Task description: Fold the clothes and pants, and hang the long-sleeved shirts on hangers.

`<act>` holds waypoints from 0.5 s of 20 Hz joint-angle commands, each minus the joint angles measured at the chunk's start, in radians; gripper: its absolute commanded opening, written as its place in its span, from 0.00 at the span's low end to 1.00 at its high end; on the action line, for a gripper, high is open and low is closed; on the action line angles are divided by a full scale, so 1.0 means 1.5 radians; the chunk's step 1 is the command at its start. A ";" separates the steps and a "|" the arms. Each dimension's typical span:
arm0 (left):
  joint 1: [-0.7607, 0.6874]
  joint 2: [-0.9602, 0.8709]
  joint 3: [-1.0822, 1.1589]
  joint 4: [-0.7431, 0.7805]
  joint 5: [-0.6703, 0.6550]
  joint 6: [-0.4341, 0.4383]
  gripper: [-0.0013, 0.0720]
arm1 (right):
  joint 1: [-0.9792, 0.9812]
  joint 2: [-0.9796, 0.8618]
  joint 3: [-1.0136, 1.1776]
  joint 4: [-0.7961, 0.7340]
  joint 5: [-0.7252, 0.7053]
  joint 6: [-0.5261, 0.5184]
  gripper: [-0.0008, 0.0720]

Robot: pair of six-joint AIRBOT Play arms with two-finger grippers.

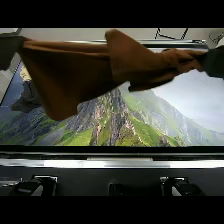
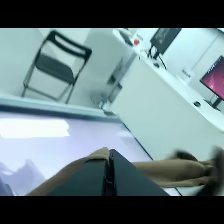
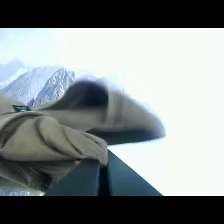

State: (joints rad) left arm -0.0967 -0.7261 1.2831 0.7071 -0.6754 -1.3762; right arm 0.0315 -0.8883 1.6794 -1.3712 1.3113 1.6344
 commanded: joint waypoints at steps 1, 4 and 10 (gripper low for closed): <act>0.013 0.052 0.012 0.132 -0.020 -0.091 0.04 | -0.008 0.034 0.027 -0.057 0.130 0.002 0.07; 0.003 0.042 0.012 0.140 -0.008 -0.100 0.04 | -0.006 0.011 0.027 -0.060 0.217 0.003 0.07; -0.080 -0.096 0.012 0.141 0.161 -0.012 0.04 | -0.006 -0.120 0.027 -0.052 0.201 0.061 0.07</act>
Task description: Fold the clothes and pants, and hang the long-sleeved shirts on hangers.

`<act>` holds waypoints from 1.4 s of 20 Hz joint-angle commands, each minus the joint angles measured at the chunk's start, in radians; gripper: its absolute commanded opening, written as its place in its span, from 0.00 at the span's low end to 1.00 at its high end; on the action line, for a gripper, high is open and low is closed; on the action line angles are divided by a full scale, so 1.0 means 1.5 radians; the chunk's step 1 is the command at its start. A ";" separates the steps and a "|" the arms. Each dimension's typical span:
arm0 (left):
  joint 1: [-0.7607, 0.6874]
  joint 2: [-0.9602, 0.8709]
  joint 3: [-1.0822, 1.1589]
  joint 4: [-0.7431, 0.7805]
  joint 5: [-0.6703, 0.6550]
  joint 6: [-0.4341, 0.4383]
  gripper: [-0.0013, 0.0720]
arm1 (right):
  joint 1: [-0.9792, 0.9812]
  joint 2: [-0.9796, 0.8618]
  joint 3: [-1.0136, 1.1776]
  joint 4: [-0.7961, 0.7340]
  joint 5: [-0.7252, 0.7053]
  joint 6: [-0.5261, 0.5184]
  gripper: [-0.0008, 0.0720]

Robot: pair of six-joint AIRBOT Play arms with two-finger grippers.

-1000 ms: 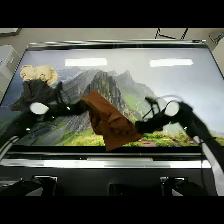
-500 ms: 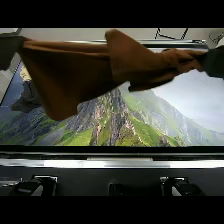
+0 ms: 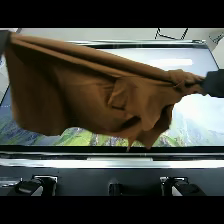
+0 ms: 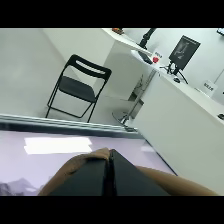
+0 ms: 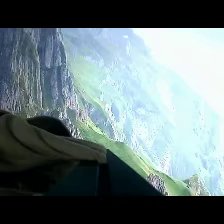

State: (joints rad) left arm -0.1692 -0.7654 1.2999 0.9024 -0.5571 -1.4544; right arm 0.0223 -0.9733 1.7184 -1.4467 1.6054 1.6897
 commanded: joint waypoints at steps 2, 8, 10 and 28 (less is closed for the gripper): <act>-0.037 -0.180 0.001 0.010 0.106 0.065 0.04 | 0.000 -0.151 0.001 -0.002 -0.050 0.026 0.07; -0.036 -0.495 0.001 0.010 -0.042 -0.099 0.14 | 0.000 -0.453 0.001 0.084 -0.160 0.093 0.07; -0.028 -0.529 0.001 0.010 -0.116 -0.113 0.31 | 0.000 -0.509 0.001 0.139 -0.167 0.103 0.08; 0.340 -0.514 -0.293 0.059 -0.547 0.101 0.64 | -0.237 -0.513 -0.219 0.198 0.011 -0.097 0.75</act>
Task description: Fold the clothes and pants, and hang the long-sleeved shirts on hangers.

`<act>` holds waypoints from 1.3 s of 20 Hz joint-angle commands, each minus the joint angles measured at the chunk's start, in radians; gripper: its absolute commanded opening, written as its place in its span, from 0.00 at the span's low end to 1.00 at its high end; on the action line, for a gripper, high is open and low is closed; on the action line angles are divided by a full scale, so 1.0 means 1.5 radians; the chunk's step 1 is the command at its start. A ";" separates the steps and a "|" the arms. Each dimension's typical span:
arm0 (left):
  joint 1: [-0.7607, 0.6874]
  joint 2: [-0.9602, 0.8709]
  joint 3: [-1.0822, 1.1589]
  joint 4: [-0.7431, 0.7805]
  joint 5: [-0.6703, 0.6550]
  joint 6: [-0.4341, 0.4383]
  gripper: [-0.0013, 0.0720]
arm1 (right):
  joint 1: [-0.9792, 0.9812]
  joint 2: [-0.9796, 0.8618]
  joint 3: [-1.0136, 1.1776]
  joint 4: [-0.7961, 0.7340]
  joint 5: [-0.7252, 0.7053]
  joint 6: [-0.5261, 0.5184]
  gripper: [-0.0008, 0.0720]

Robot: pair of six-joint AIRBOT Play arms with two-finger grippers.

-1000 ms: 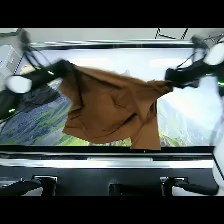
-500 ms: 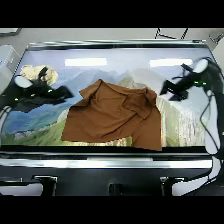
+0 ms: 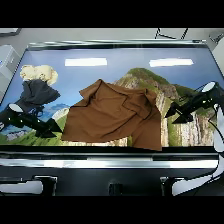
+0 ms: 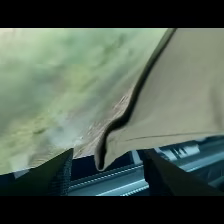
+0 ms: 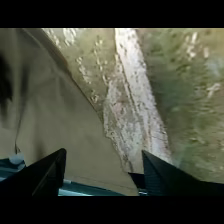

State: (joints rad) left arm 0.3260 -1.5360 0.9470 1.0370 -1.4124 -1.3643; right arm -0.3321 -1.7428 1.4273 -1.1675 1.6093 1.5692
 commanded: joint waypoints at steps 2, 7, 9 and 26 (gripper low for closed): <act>0.006 0.000 -0.069 -0.050 0.033 0.054 0.62 | -0.001 -0.001 -0.025 0.016 0.011 -0.017 0.75; -0.049 0.000 -0.088 -0.071 0.070 0.055 0.25 | -0.001 -0.001 -0.025 0.020 -0.005 -0.012 0.75; -0.061 0.002 -0.086 -0.071 0.070 0.055 0.04 | 0.001 -0.001 -0.025 0.020 -0.043 -0.012 0.75; -0.060 0.151 -0.029 -0.074 0.070 0.046 0.04 | 0.061 -0.055 0.035 0.144 -0.074 -0.132 0.07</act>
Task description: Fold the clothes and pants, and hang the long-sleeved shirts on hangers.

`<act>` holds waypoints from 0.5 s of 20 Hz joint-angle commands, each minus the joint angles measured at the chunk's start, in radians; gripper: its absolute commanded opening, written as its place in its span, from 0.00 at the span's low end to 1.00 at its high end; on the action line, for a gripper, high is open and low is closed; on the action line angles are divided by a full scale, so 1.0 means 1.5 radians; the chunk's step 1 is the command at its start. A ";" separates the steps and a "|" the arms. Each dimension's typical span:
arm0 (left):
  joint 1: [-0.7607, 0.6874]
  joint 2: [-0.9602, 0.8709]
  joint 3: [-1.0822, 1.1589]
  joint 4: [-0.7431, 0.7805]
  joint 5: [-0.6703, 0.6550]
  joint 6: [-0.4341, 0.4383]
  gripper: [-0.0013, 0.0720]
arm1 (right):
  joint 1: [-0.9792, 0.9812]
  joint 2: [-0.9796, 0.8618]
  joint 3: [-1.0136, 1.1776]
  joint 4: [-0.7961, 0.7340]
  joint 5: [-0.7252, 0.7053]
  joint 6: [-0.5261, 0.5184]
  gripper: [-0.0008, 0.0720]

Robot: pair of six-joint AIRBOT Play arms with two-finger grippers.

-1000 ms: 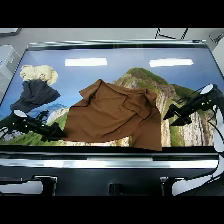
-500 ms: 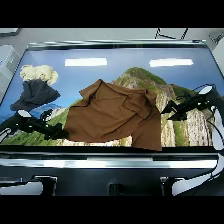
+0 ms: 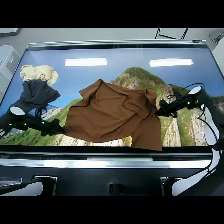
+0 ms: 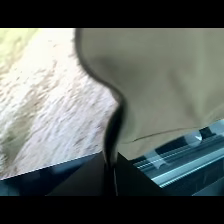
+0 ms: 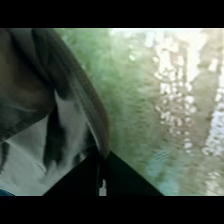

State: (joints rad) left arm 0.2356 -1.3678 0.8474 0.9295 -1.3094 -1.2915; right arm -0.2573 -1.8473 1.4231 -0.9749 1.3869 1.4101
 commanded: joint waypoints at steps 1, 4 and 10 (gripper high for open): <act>0.000 0.061 0.081 -0.002 0.002 -0.007 0.04 | 0.006 0.039 0.073 0.015 0.093 -0.026 0.07; 0.000 0.143 0.294 -0.002 0.044 -0.035 0.04 | -0.001 0.151 0.213 0.023 0.097 -0.033 0.07; 0.000 0.280 0.725 0.009 0.229 -0.053 0.04 | -0.001 0.482 0.418 -0.072 -0.152 -0.070 0.07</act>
State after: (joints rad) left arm 0.2356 -1.0355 1.6882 0.9314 -1.0904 -1.3518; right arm -0.2577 -1.3434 1.9499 -0.9989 1.3632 1.3228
